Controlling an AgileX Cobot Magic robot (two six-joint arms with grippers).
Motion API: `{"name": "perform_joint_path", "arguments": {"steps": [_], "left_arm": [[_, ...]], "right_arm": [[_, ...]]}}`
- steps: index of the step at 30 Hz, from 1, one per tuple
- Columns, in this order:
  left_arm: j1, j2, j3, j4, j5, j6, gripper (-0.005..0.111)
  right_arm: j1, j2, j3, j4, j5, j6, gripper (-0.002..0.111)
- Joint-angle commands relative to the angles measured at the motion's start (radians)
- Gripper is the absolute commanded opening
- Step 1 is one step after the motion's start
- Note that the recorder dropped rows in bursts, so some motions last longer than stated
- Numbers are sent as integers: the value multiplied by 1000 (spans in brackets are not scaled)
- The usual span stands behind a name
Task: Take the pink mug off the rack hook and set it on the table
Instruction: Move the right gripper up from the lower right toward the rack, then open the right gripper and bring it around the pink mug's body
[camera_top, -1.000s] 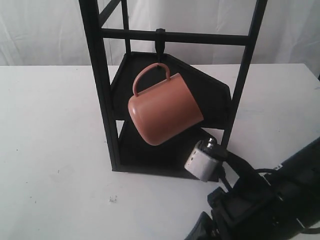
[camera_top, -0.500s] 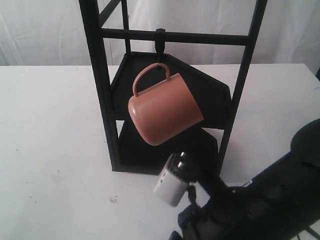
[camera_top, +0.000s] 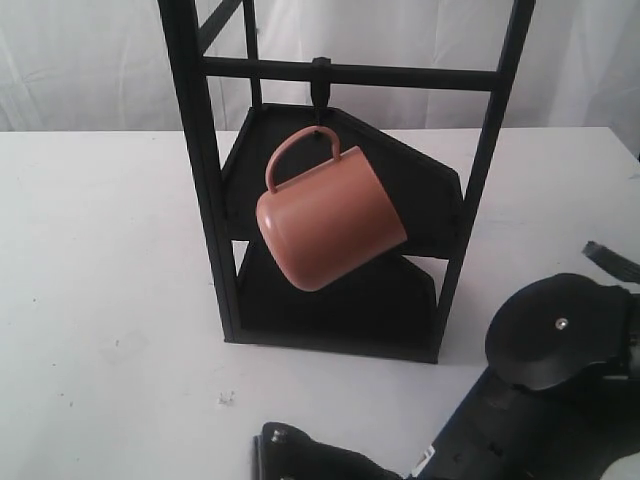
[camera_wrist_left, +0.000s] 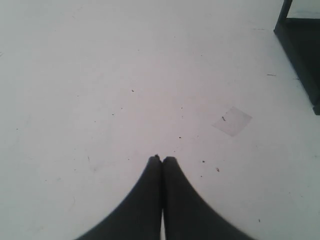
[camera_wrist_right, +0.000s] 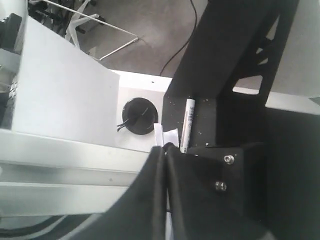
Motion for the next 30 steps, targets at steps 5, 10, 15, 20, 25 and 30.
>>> {"name": "perform_joint_path", "arguments": {"steps": [5,10,15,20,25,30], "left_arm": [[-5,-5,3,0,7,-1,0],[-5,-5,3,0,7,-1,0],[-5,-5,3,0,7,-1,0],[-5,-5,3,0,7,-1,0],[-5,-5,3,0,7,-1,0],[-5,-5,3,0,7,-1,0]], "right_arm": [[3,-12,-35,-105,-38,-78,32],[3,-33,-63,-149,5,75,43],[3,-144,-197,-526,7,501,43],[3,-275,-281,-820,-142,724,43],[3,-402,-331,-1055,-180,889,43],[3,-495,-337,-1302,-264,1063,43]]}}
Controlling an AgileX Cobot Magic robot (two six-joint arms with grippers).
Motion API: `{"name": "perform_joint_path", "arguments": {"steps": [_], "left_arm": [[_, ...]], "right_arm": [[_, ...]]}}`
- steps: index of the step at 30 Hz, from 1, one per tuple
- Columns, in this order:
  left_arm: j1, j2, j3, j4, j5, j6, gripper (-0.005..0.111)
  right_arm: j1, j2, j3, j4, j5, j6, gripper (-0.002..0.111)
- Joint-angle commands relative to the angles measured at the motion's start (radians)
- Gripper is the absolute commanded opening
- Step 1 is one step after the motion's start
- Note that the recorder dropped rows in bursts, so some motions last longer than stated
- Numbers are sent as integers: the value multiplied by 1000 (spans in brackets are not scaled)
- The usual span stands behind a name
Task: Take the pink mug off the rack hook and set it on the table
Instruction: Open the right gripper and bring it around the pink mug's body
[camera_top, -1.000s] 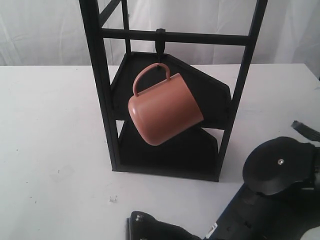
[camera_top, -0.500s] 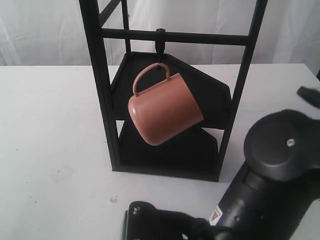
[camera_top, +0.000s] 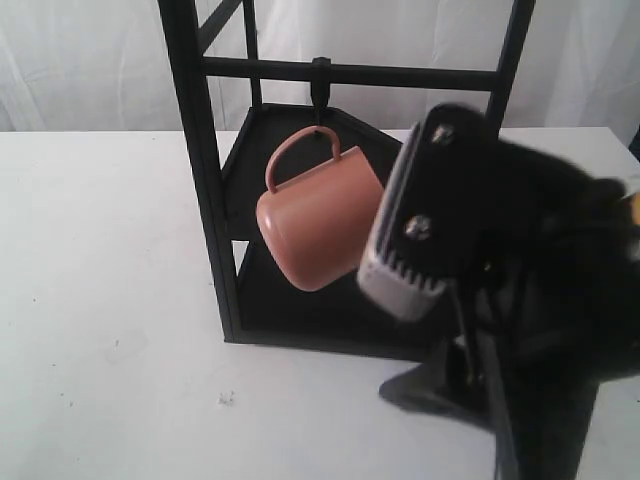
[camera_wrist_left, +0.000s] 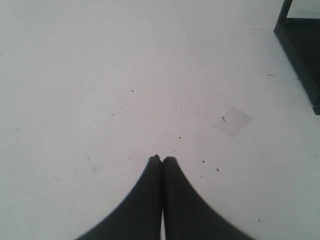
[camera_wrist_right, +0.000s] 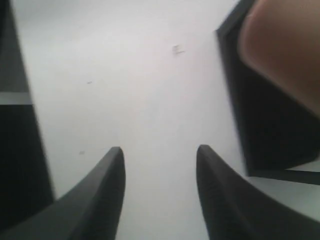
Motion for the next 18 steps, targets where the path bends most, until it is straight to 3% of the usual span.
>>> {"name": "perform_joint_path", "arguments": {"steps": [1,4,7,12,18], "left_arm": [[-5,-5,3,0,7,-1,0],[-5,-5,3,0,7,-1,0],[-5,-5,3,0,7,-1,0],[-5,-5,3,0,7,-1,0],[-5,-5,3,0,7,-1,0]], "right_arm": [[-1,-74,-7,-215,-58,164,43],[-1,-70,-5,-216,-17,180,49],[-1,-51,-5,-213,-21,187,67],[-1,-24,-5,-179,-153,269,68],[-1,-24,-5,-162,-178,346,68]]}}
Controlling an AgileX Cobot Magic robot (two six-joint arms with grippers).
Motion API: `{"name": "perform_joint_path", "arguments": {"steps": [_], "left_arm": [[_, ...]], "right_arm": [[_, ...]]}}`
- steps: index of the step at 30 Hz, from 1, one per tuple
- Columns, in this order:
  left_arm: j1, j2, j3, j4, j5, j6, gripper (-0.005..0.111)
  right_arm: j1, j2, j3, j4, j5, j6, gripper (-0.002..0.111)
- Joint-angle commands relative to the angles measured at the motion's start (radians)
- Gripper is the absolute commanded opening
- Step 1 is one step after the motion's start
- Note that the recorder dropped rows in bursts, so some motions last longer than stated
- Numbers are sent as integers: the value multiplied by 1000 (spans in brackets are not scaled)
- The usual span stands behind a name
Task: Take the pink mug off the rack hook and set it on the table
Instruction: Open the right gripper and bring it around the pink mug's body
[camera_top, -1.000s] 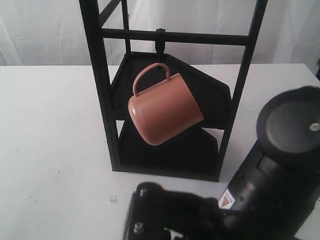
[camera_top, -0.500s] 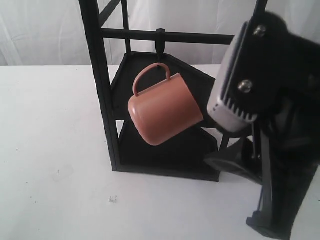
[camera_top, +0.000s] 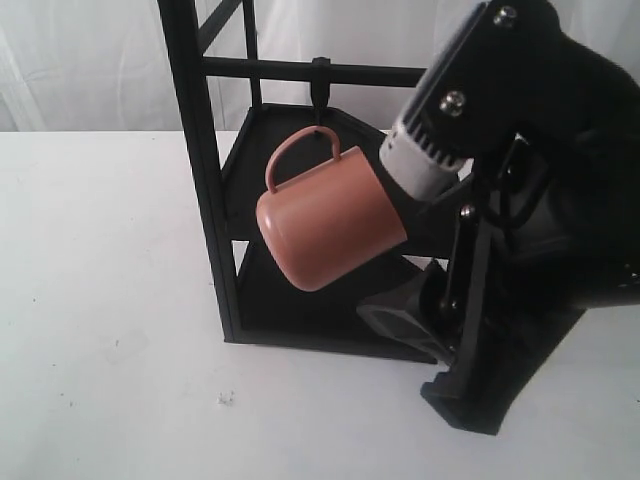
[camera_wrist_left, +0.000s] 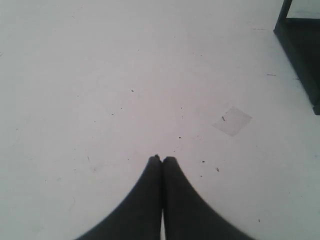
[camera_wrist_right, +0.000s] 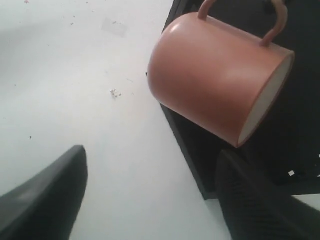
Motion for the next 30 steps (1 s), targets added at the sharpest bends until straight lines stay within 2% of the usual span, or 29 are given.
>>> {"name": "perform_joint_path", "arguments": {"steps": [1,3,6,9,12,19,25,30], "left_arm": [[-5,-5,3,0,7,-1,0],[-5,-5,3,0,7,-1,0],[-5,-5,3,0,7,-1,0],[-5,-5,3,0,7,-1,0],[-5,-5,3,0,7,-1,0],[-5,-5,3,0,7,-1,0],[-5,-5,3,0,7,-1,0],[-5,-5,3,0,7,-1,0]], "right_arm": [[-1,0,-1,1,-42,116,68],[-1,1,-1,1,-49,188,68],[-4,28,-4,-13,-28,184,66],[-44,62,-54,-55,80,176,62],[-94,70,-130,-55,88,169,62],[-164,128,-262,141,188,-75,56],[-229,215,-306,160,244,-97,55],[-241,249,-306,243,244,-186,55]]}}
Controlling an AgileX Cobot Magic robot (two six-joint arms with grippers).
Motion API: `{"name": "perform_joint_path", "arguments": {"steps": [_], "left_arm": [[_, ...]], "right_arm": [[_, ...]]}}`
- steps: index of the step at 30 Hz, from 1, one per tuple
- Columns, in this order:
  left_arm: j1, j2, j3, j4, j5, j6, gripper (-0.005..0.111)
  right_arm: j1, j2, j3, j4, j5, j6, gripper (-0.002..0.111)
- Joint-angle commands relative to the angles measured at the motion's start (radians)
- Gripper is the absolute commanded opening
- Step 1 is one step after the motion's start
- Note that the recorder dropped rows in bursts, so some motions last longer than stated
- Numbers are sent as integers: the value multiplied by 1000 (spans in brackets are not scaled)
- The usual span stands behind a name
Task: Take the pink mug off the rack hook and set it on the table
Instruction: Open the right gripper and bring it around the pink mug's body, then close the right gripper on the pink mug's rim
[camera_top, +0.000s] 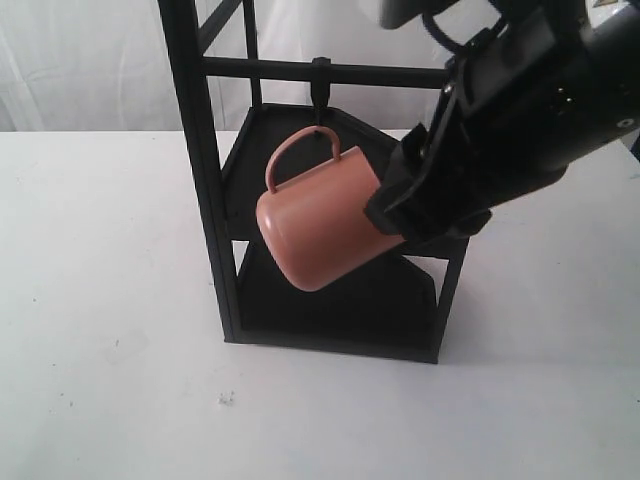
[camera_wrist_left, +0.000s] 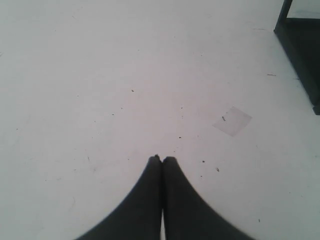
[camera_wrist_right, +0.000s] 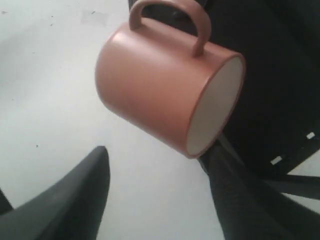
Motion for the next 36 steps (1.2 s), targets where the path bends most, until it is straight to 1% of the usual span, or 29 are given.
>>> {"name": "perform_joint_path", "arguments": {"steps": [1,4,7,14,16,20,23,26,29,36], "left_arm": [[-5,-5,3,0,7,-1,0],[-5,-5,3,0,7,-1,0],[-5,-5,3,0,7,-1,0],[-5,-5,3,0,7,-1,0],[-5,-5,3,0,7,-1,0],[-5,-5,3,0,7,-1,0],[-5,-5,3,0,7,-1,0],[-5,-5,3,0,7,-1,0],[-5,-5,3,0,7,-1,0],[-5,-5,3,0,7,-1,0]], "right_arm": [[-22,27,-8,32,5,-66,55],[-52,49,-8,56,-8,-68,54],[-71,59,-8,121,-19,-145,54],[-71,94,-4,138,5,-178,54],[-71,102,-4,189,14,-220,54],[-71,112,-4,312,79,-364,54],[-71,112,-4,337,88,-397,54],[-71,116,-4,337,70,-407,54],[-71,126,7,339,8,-407,54],[-71,133,118,341,-158,-416,54]]}}
